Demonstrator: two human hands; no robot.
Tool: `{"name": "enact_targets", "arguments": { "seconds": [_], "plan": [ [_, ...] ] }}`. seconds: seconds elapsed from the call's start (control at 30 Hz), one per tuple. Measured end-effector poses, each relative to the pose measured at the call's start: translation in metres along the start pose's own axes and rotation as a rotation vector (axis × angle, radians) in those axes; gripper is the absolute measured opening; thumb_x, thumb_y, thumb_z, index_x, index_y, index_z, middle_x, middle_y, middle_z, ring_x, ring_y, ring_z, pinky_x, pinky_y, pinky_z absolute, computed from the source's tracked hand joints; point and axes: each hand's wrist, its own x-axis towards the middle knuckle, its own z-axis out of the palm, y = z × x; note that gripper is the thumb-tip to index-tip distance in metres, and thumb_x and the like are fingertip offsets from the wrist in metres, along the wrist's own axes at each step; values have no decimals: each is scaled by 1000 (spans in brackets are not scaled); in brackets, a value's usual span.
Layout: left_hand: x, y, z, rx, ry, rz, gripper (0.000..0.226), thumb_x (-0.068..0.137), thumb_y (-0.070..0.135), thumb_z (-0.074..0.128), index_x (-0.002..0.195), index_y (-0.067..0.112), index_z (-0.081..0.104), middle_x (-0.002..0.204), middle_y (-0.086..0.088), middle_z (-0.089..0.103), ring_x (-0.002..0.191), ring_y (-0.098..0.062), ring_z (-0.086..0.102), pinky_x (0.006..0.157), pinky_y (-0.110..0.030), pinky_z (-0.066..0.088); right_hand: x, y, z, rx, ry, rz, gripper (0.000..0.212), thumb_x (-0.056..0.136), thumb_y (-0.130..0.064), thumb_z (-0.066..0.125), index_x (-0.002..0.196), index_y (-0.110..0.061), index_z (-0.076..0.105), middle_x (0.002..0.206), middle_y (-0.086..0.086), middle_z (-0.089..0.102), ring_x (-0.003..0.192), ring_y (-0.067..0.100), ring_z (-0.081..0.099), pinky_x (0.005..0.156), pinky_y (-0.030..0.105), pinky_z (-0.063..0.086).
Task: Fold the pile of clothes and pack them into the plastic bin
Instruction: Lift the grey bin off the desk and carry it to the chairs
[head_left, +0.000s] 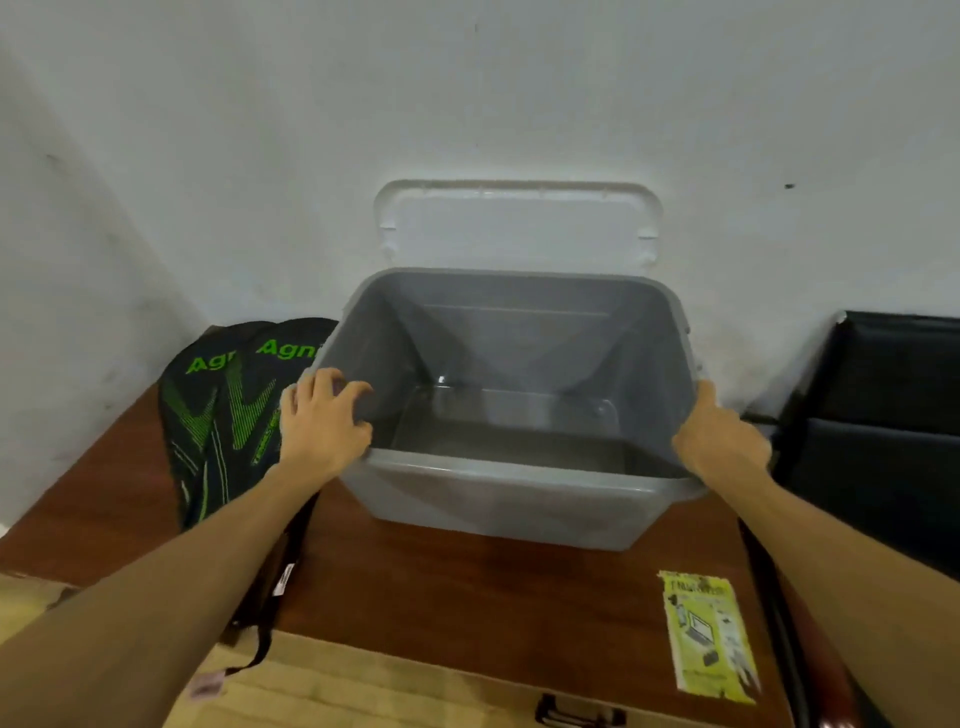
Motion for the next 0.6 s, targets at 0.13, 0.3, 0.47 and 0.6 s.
{"name": "enact_targets", "arguments": {
  "seconds": [0.13, 0.3, 0.47, 0.6],
  "plan": [
    [17, -16, -2, -186, -121, -251, 77, 79, 25, 68, 144, 17, 27, 148, -18, 23, 135, -41, 25, 108, -54, 27, -10, -10, 11, 8, 45, 62, 62, 91, -22, 61, 139, -12, 25, 117, 23, 55, 102, 43, 58, 74, 46, 48],
    [27, -34, 0, -237, -167, -331, 75, 88, 25, 62, 145, -2, 21, 139, -26, 37, 128, -42, 36, 101, -51, 38, -8, -11, 16, -17, 74, 60, 66, 87, -26, 65, 137, -8, 25, 114, 24, 57, 97, 43, 59, 76, 49, 54],
    [6, -28, 4, -252, -106, -450, 54, 89, 28, 59, 127, -5, 38, 128, -26, 45, 117, -44, 47, 93, -49, 42, 1, -5, 10, 18, 58, 27, 49, 87, -22, 62, 124, -6, 33, 105, 22, 59, 92, 43, 59, 70, 44, 50],
    [-30, -24, 1, -286, -49, -531, 32, 94, 26, 51, 110, 1, 37, 114, -25, 53, 101, -45, 55, 81, -47, 44, 17, 11, 3, 33, 27, -76, 46, 89, -18, 58, 125, -6, 34, 94, 20, 58, 80, 39, 57, 57, 37, 44]
  ]
}}
